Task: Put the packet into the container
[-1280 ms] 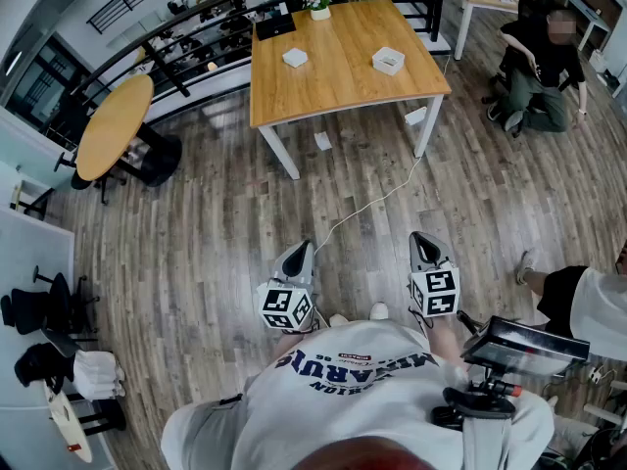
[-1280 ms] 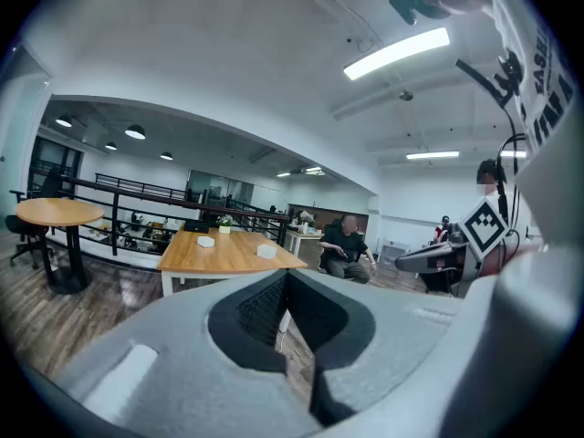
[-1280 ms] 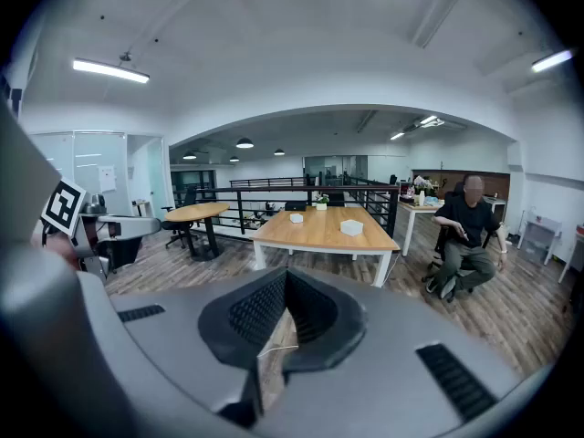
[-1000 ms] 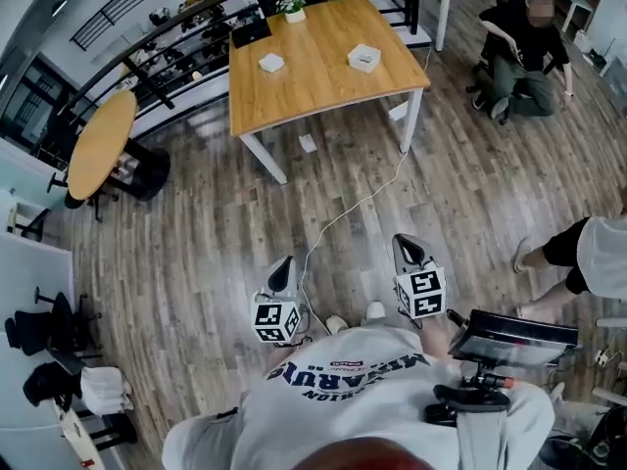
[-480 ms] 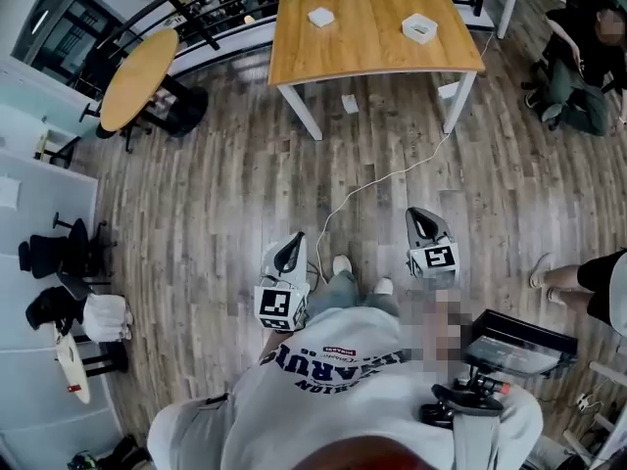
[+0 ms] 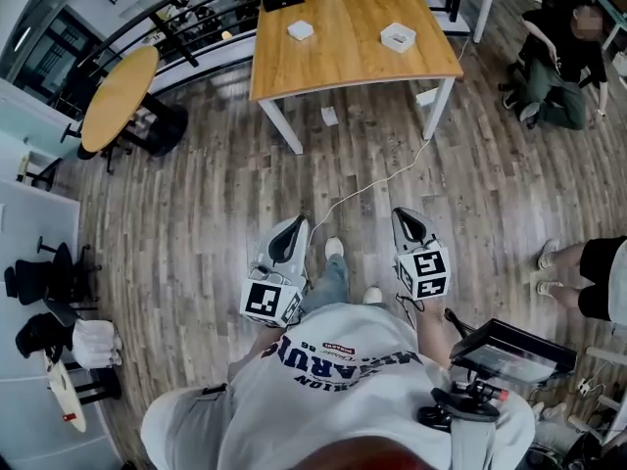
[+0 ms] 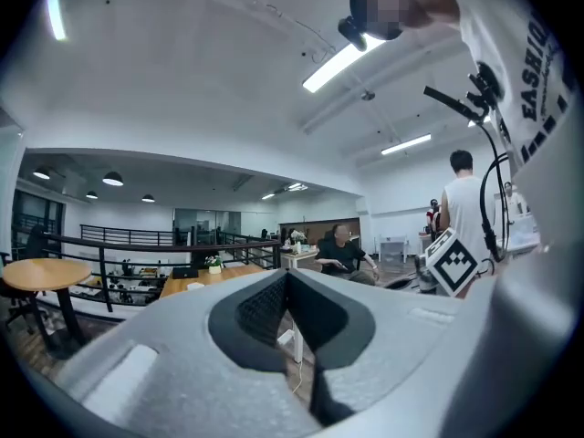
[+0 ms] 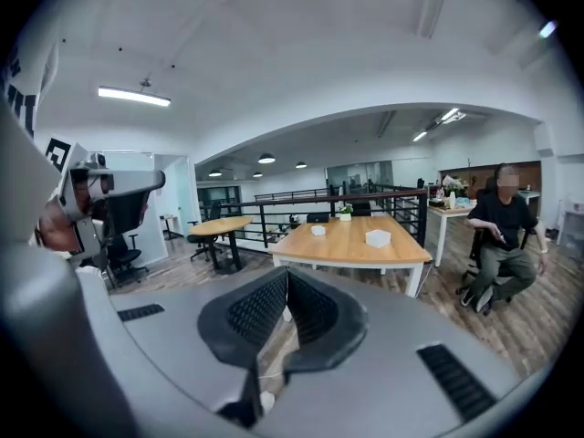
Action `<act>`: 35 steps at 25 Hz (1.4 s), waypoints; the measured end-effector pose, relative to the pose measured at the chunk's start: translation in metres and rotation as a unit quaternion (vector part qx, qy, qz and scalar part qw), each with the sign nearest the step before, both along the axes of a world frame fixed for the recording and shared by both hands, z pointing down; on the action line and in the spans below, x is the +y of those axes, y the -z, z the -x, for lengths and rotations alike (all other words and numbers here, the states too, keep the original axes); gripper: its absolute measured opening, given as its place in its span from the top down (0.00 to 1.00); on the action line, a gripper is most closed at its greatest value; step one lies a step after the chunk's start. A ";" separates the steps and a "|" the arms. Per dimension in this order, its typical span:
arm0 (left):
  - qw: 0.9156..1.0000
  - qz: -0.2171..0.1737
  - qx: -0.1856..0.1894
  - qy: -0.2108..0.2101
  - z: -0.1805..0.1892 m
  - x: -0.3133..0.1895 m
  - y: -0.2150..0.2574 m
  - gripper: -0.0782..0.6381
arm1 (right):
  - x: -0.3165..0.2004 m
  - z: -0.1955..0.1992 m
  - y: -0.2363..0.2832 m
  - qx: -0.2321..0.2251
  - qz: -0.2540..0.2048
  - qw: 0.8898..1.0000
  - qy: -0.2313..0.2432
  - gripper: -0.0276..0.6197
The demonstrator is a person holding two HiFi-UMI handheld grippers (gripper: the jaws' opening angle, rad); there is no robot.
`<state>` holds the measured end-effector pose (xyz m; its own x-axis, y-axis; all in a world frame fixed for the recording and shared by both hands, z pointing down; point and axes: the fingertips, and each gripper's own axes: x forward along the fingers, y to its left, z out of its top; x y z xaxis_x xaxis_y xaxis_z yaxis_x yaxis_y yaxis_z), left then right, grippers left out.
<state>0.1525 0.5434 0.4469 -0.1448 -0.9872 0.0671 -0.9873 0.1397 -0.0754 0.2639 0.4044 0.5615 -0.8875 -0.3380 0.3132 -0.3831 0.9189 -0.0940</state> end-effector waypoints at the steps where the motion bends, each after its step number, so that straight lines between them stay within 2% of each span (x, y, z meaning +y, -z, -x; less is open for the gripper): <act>1: 1.000 -0.005 0.000 -0.002 0.006 -0.004 0.002 0.89 | -0.003 0.000 0.009 -0.008 -0.006 1.000 -0.014 0.94; 5: 1.000 -0.018 0.013 0.002 0.034 -0.020 0.002 0.89 | -0.020 0.003 0.031 -0.013 -0.028 0.998 -0.055 0.94; 9: 0.998 -0.023 0.053 0.012 0.063 -0.031 -0.005 0.89 | -0.034 0.022 0.028 0.024 -0.034 0.998 -0.052 0.94; 13: 0.997 -0.024 0.072 0.000 0.089 -0.047 -0.011 0.89 | -0.043 0.044 0.018 0.066 -0.025 0.997 -0.043 0.94; 18: 0.996 -0.035 0.079 0.005 0.129 -0.064 -0.015 0.89 | -0.032 0.077 0.017 0.081 -0.018 0.996 -0.021 0.94; 22: 0.996 -0.034 0.083 -0.002 0.161 -0.084 -0.013 0.89 | -0.040 0.111 0.026 0.080 -0.018 0.996 -0.022 0.94; 30: 0.996 -0.021 0.065 -0.062 0.207 -0.098 -0.015 0.89 | -0.052 0.157 0.026 0.082 -0.018 0.995 -0.051 0.94; 35: 0.994 -0.019 0.070 -0.076 0.235 -0.100 -0.028 0.89 | -0.062 0.179 0.019 0.085 -0.015 0.993 -0.074 0.94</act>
<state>-0.0822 0.4433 0.4750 0.0149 -0.9992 0.0378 -0.9976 -0.0124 0.0675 0.0853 0.3425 0.5426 -0.7623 -0.4723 0.4425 -0.5223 0.8527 0.0103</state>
